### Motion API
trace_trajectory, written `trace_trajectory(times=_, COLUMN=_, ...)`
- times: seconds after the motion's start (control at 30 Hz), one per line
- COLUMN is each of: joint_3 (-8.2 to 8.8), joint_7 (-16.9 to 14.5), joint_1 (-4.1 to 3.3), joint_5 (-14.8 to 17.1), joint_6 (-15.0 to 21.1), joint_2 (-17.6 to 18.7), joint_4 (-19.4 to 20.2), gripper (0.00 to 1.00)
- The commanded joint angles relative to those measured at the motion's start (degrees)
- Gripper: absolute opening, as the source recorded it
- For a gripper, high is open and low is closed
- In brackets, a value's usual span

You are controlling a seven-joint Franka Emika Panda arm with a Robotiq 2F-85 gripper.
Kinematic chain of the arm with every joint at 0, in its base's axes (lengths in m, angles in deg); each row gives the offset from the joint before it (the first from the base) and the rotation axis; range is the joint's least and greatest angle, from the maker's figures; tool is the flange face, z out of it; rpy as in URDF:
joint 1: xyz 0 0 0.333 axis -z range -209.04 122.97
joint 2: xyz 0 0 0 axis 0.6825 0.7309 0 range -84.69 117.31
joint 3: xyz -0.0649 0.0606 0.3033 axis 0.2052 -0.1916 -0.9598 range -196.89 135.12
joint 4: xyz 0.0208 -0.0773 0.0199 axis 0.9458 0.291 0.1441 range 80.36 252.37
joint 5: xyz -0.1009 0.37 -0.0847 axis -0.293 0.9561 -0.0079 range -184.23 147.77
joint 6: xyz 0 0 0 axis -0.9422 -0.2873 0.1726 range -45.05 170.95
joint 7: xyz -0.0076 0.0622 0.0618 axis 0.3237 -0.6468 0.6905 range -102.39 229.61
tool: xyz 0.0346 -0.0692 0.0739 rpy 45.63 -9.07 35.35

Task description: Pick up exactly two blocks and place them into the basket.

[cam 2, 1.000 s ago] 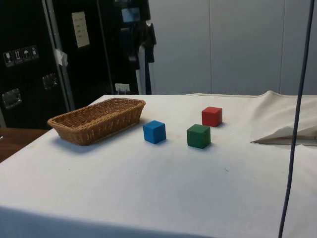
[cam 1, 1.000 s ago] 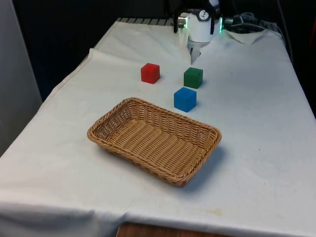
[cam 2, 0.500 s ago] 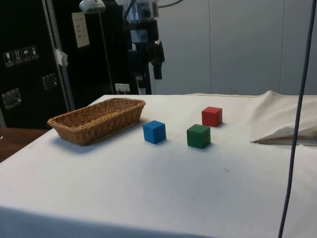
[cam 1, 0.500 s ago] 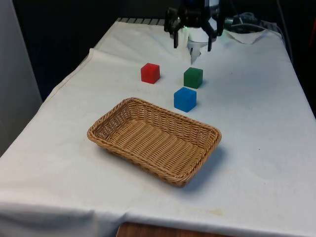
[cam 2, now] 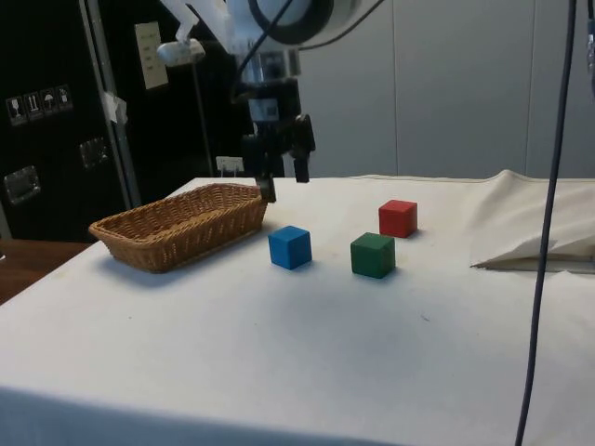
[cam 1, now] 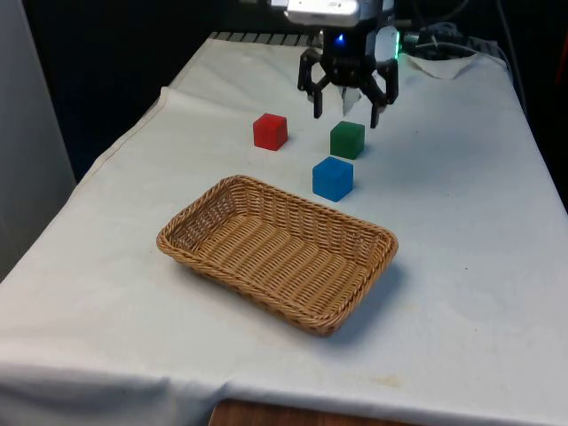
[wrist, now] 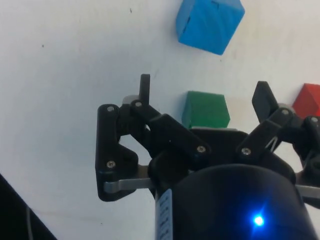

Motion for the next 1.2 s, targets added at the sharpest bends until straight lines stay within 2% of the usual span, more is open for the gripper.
trace_trajectory(times=0.0, joint_3=-0.17, joint_7=0.1, joint_1=0.0, joint_5=1.0, joint_6=1.5, joint_2=0.5, joint_4=0.5, gripper=1.0)
trace_trajectory(times=0.07, joint_3=0.0, joint_7=0.1, joint_1=0.0, joint_5=0.7, joint_6=0.9, joint_2=0.8, joint_4=0.2, gripper=1.0)
trace_trajectory(times=0.1, joint_3=-0.23, joint_7=0.2, joint_1=0.0, joint_5=1.7, joint_6=2.4, joint_2=1.3, joint_4=0.6, gripper=1.0)
trace_trajectory(times=0.3, joint_3=-0.57, joint_7=0.1, joint_1=0.0, joint_5=4.4, joint_6=5.1, joint_2=3.7, joint_4=0.7, gripper=1.0)
trace_trajectory(times=0.33, joint_3=-0.29, joint_7=0.2, joint_1=-0.06, joint_5=3.6, joint_6=4.2, joint_2=3.6, joint_4=0.5, gripper=1.0)
trace_trajectory(times=0.47, joint_3=-1.15, joint_7=0.0, joint_1=0.0, joint_5=6.2, joint_6=7.3, joint_2=5.5, joint_4=0.9, gripper=1.0)
trace_trajectory(times=0.63, joint_3=-1.83, joint_7=-0.3, joint_1=0.11, joint_5=7.7, joint_6=9.5, joint_2=7.2, joint_4=1.1, gripper=1.0)
trace_trajectory(times=0.67, joint_3=-1.38, joint_7=0.2, joint_1=-0.06, joint_5=6.8, joint_6=8.8, joint_2=7.3, joint_4=0.8, gripper=1.0)
trace_trajectory(times=0.77, joint_3=-2.41, joint_7=-0.6, joint_1=0.29, joint_5=8.7, joint_6=11.3, joint_2=8.4, joint_4=1.3, gripper=1.0)
trace_trajectory(times=0.9, joint_3=-2.86, joint_7=-0.9, joint_1=0.46, joint_5=9.3, joint_6=13.3, joint_2=9.4, joint_4=1.7, gripper=1.0)
trace_trajectory(times=0.93, joint_3=-2.01, joint_7=0.0, joint_1=-0.06, joint_5=8.0, joint_6=12.1, joint_2=9.4, joint_4=1.4, gripper=1.0)
trace_trajectory(times=0.97, joint_3=-2.86, joint_7=-1.0, joint_1=0.46, joint_5=9.5, joint_6=13.7, joint_2=9.7, joint_4=1.8, gripper=1.0)
trace_trajectory(times=1.17, joint_3=-2.64, joint_7=-0.8, joint_1=0.29, joint_5=9.2, joint_6=14.8, joint_2=10.9, joint_4=1.6, gripper=1.0)
